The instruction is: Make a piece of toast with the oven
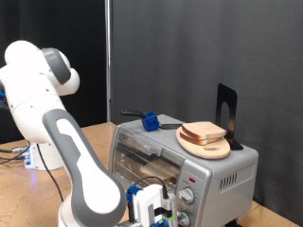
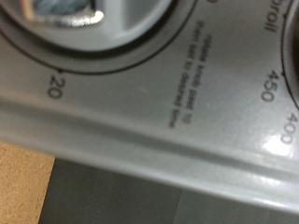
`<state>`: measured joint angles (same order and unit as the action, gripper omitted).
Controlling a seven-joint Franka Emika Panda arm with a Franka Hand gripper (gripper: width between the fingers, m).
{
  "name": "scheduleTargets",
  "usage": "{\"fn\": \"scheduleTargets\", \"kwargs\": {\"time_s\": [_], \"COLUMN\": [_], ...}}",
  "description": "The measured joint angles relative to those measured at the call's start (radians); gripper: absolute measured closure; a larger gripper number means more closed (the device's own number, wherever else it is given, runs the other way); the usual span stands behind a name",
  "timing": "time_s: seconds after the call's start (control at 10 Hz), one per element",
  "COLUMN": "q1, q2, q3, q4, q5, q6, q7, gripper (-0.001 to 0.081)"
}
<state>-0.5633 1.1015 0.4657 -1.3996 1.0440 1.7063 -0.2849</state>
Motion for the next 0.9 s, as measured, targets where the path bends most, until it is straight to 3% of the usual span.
{"fn": "scheduleTargets", "kwargs": {"time_s": [0.3, 0.9], "q1": [0.002, 0.044], "q2": [-0.002, -0.024], "q3": [-0.003, -0.039], "q4": [0.000, 0.045], "q5": [-0.002, -0.100], "q6": [0.001, -0.026], "q7": [0.056, 0.454], "gripper": [0.0806, 0.0806]}}
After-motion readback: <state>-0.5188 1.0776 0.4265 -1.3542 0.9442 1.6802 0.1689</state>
